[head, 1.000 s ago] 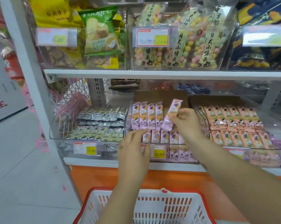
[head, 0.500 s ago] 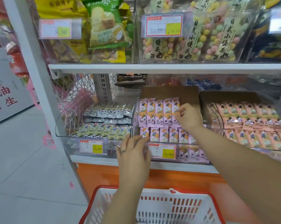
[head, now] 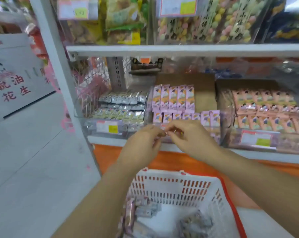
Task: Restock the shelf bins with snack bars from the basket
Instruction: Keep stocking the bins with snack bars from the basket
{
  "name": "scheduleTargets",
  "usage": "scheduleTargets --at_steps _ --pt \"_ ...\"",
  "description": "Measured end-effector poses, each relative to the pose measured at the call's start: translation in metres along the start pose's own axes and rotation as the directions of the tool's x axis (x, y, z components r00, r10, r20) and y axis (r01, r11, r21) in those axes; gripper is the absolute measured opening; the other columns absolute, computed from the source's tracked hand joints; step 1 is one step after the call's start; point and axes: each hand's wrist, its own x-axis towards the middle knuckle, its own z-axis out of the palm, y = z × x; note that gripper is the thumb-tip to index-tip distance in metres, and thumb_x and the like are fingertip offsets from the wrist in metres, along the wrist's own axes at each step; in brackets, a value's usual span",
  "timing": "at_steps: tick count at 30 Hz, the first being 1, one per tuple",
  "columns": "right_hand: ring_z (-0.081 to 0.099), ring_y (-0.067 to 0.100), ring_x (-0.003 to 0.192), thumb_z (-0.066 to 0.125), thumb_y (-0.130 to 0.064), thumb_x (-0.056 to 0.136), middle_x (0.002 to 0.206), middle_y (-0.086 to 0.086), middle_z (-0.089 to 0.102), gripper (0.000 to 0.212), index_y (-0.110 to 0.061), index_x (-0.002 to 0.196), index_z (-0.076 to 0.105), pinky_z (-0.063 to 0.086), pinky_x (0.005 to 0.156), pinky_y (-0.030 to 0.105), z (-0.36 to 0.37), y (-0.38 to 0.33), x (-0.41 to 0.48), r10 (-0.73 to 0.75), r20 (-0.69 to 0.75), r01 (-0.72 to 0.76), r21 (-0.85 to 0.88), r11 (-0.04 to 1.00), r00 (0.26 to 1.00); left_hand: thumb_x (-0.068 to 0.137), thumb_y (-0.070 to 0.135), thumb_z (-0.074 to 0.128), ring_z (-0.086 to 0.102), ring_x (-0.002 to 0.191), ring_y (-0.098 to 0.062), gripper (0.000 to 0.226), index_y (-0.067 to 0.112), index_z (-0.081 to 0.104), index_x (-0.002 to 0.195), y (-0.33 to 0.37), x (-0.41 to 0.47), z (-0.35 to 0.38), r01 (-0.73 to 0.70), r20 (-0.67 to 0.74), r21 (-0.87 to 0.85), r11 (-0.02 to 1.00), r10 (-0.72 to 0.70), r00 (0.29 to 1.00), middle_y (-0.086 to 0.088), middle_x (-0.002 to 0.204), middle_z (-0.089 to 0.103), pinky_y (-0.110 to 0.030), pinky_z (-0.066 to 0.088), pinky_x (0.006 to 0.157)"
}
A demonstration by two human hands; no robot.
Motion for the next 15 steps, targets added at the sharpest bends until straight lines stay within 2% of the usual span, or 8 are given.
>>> scheduleTargets --at_steps 2,4,7,10,13,15 --pt "0.056 0.012 0.068 0.061 -0.014 0.088 0.076 -0.005 0.064 0.012 -0.023 0.092 0.068 0.045 0.063 0.029 0.024 0.000 -0.020 0.007 0.115 -0.007 0.002 1.000 0.993 0.092 0.015 0.054 0.060 0.095 -0.017 0.024 0.018 0.065 0.113 -0.019 -0.018 -0.004 0.030 0.080 0.032 0.999 -0.032 0.996 -0.001 0.107 0.063 -0.033 0.048 0.083" --pt "0.058 0.012 0.071 0.059 -0.016 0.089 0.078 -0.005 0.065 0.012 -0.024 0.093 0.068 0.048 0.068 0.032 0.049 0.005 -0.038 0.057 0.210 -0.061 0.013 0.998 0.976 0.093 0.018 0.052 0.061 0.095 -0.019 0.025 0.017 0.065 0.114 -0.043 -0.043 -0.001 0.085 0.153 0.066 0.994 -0.094 0.984 -0.002 0.109 0.064 -0.033 0.048 0.085" --pt "0.056 0.010 0.095 0.055 -0.019 0.094 0.102 -0.008 0.064 0.016 -0.021 0.105 0.067 0.044 0.085 0.027 0.085 0.019 -0.057 0.123 0.361 -0.122 -0.024 0.992 0.924 0.093 0.020 0.050 0.062 0.091 -0.016 0.025 0.018 0.066 0.112 -0.079 -0.086 0.018 0.191 0.241 0.086 0.978 -0.207 0.948 0.001 0.109 0.065 -0.032 0.049 0.084" --pt "0.043 0.014 0.115 0.053 -0.024 0.095 0.124 -0.006 0.055 0.022 -0.023 0.114 0.064 0.036 0.099 0.029 0.118 0.041 -0.068 0.142 0.398 -0.107 -0.109 0.988 0.906 0.094 0.016 0.050 0.061 0.091 -0.011 0.026 0.022 0.065 0.115 -0.110 -0.117 0.048 0.282 0.301 0.113 0.953 -0.303 0.904 0.004 0.113 0.062 -0.022 0.047 0.084" --pt "0.037 0.018 0.126 0.056 -0.023 0.093 0.137 -0.002 0.046 0.025 -0.026 0.116 0.063 0.031 0.107 0.040 0.140 0.057 -0.076 0.218 0.388 -0.176 -0.142 0.974 0.895 0.096 0.019 0.046 0.059 0.103 -0.015 0.027 0.025 0.060 0.118 -0.134 -0.141 0.087 0.300 0.454 0.260 0.918 -0.391 0.800 0.005 0.120 0.057 -0.024 0.044 0.083" --pt "0.036 0.020 0.129 0.058 -0.021 0.092 0.141 -0.001 0.044 0.028 -0.025 0.119 0.062 0.028 0.110 0.041 0.151 0.069 -0.079 0.250 0.371 -0.199 -0.170 0.965 0.894 0.095 0.019 0.046 0.059 0.107 -0.019 0.029 0.026 0.056 0.122 -0.147 -0.153 0.115 0.297 0.543 0.362 0.884 -0.458 0.704 0.005 0.125 0.055 -0.028 0.046 0.084"
